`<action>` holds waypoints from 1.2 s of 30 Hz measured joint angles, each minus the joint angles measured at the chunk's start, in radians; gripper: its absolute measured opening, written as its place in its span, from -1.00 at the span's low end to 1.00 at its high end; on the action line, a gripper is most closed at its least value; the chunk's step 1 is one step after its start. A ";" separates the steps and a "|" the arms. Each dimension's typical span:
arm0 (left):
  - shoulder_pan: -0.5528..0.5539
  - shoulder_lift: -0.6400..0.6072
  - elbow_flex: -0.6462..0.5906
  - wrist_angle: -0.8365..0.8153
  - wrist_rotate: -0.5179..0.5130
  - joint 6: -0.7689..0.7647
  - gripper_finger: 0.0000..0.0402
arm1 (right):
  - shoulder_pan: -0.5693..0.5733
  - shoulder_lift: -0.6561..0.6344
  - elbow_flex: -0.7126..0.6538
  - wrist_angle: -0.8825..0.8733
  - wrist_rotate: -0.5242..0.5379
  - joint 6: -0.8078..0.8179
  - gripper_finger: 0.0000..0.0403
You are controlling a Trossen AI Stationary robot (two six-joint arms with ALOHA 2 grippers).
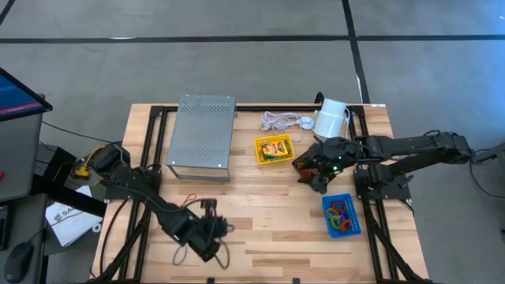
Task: Pick & Place Office Desk Supplies
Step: Put the blue rubber band into the black bin
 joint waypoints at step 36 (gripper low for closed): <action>0.627 -0.471 -0.592 1.327 0.373 0.528 -1.00 | 0.095 0.265 0.000 0.746 0.266 -0.332 0.04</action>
